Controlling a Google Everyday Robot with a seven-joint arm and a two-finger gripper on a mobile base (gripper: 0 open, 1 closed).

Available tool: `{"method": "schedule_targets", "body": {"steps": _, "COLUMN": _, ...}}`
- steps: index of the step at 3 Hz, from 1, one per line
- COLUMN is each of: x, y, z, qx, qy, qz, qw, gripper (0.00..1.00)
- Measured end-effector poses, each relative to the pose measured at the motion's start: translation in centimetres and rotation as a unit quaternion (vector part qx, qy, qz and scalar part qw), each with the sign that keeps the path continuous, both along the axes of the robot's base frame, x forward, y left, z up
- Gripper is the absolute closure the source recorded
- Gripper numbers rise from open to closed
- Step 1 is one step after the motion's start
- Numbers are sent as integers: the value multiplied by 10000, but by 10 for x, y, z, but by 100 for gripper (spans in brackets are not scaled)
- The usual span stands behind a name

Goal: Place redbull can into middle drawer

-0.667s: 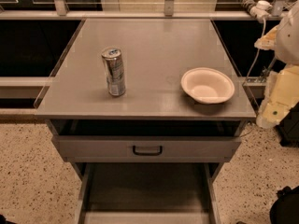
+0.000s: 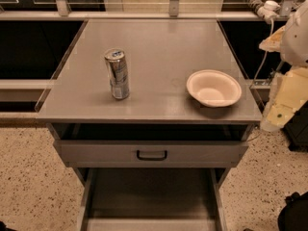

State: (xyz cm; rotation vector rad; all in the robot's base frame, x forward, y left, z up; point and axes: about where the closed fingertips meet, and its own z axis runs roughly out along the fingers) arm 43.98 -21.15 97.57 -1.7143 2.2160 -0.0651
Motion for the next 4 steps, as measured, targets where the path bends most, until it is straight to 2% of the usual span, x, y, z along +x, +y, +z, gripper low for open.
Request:
{"method": "schedule_targets", "body": {"steps": 1, "x": 11, "y": 33, "z": -10, "qx": 525, "qy": -28, "qz": 298, "qw": 9982, "gripper": 0}}
{"method": "schedule_targets", "body": {"steps": 2, "x": 27, "y": 99, "z": -14, "qx": 1243, "qy": -113, "qz": 783, "qw": 9891, "gripper": 0}}
{"method": "schedule_targets", "body": {"steps": 3, "x": 40, "y": 155, "z": -10, "qx": 1453, "qy": -164, "qz": 1346, "qw": 9800, "gripper": 0}}
{"method": "schedule_targets", "body": {"steps": 4, "x": 41, "y": 160, "z": -9, "qx": 1455, "qy": -162, "qz": 1398, "qw": 9793, "gripper": 0}}
